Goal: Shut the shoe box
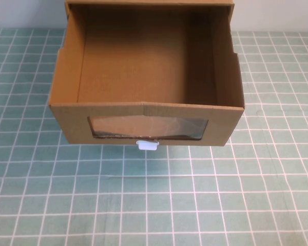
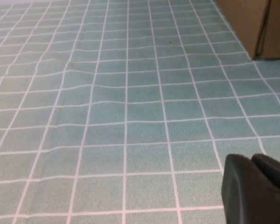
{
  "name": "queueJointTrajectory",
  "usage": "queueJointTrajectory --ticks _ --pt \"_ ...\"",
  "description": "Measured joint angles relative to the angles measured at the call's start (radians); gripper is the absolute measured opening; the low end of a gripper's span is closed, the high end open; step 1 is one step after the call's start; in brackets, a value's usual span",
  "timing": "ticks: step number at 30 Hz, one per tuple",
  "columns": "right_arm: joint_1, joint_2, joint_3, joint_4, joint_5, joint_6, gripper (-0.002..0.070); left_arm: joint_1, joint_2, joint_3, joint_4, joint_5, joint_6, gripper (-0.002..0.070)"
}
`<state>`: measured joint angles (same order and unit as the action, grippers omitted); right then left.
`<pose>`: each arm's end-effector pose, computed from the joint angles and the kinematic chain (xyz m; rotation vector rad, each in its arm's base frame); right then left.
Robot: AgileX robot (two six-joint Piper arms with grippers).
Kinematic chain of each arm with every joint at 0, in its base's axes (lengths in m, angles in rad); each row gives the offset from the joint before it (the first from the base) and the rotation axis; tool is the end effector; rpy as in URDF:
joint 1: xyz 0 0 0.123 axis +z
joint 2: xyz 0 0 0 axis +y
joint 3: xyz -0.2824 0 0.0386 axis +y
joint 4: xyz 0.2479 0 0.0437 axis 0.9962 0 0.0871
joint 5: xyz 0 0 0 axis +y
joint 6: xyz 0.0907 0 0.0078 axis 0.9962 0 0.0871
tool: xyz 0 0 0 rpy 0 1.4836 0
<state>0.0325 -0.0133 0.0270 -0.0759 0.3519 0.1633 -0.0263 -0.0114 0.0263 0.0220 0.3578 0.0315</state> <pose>0.0531 -0.0007 0.1731 0.0733 1.8472 0.0627 0.0530 -0.0007 0.1726 0.0674 1.8551 0.0251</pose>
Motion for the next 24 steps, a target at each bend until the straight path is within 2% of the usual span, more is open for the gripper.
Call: queueJointTrajectory --ticks 8,10,15,20,24 --pt "0.0 0.0 0.0 0.0 0.0 0.0 -0.0012 0.0 0.0 0.0 -0.016 -0.009 -0.003 -0.0005" --pt "0.0 0.0 0.0 0.0 0.0 0.0 -0.0012 0.0 0.0 0.0 -0.061 -0.04 -0.02 -0.0005" --pt "0.0 0.0 0.0 0.001 0.0 0.0 -0.0012 0.0 0.0 0.0 -0.285 -0.213 -0.165 -0.0005" --pt "0.0 0.0 0.0 0.001 0.0 0.0 -0.0012 0.0 0.0 0.0 -0.35 -0.351 -0.189 -0.0005" --pt "0.0 0.0 0.0 0.001 0.0 0.0 -0.0012 0.0 0.038 -0.096 -0.374 -0.206 -0.207 -0.0005"
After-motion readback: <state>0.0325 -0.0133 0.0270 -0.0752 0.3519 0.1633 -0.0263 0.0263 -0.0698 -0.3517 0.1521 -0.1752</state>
